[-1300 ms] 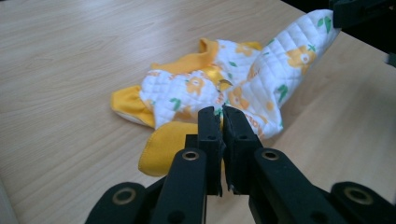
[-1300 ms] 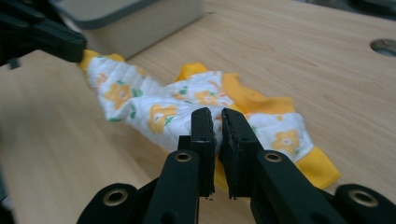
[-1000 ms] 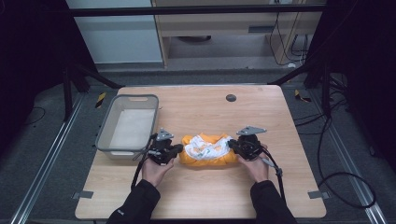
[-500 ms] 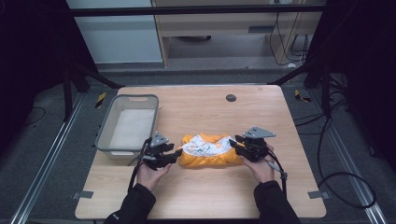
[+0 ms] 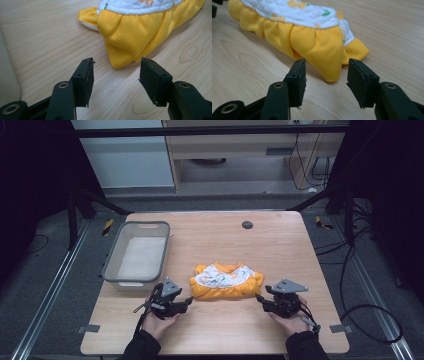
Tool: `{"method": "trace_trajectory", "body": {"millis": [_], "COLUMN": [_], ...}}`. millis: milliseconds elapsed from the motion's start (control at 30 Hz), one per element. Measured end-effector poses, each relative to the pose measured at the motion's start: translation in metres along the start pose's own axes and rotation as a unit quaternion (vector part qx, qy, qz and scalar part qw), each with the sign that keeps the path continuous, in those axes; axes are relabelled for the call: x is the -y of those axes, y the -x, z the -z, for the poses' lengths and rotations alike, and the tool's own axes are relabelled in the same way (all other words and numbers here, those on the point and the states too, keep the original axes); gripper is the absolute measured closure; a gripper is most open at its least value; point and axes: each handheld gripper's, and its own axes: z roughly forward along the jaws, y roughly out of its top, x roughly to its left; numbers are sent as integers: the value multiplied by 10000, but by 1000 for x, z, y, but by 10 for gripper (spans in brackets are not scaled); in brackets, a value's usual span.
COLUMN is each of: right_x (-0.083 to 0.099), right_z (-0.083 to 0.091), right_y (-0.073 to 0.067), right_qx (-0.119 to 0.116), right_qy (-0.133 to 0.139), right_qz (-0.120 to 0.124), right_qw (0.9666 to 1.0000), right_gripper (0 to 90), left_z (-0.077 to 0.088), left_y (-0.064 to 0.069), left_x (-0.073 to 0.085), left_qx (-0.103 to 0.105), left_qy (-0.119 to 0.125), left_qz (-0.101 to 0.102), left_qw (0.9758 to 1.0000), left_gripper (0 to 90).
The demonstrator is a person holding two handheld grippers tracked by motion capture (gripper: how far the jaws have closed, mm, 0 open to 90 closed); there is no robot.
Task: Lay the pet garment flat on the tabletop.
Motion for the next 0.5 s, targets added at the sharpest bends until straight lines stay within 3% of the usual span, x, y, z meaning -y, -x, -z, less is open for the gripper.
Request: {"method": "trace_trajectory", "body": {"millis": [267, 367, 500], "right_x": [2, 1, 0], "right_z": [-24, -32, -38], "right_y": [1, 0, 1], "right_qx": [74, 78, 42], "right_qy": [-236, -278, -371], "right_qz": [28, 89, 47], "right_qw": [9997, 9995, 9993], "right_gripper": [514, 527, 628], "left_z": [-20, -22, -26], "left_y": [6, 9, 8], "left_x": [-3, -5, -7], "left_qx": [-93, -75, 107], "left_qy": [-112, -98, -195], "left_qz": [-133, -163, -38], "left_qw": [9998, 9998, 9997], "left_gripper": [498, 553, 680]}}
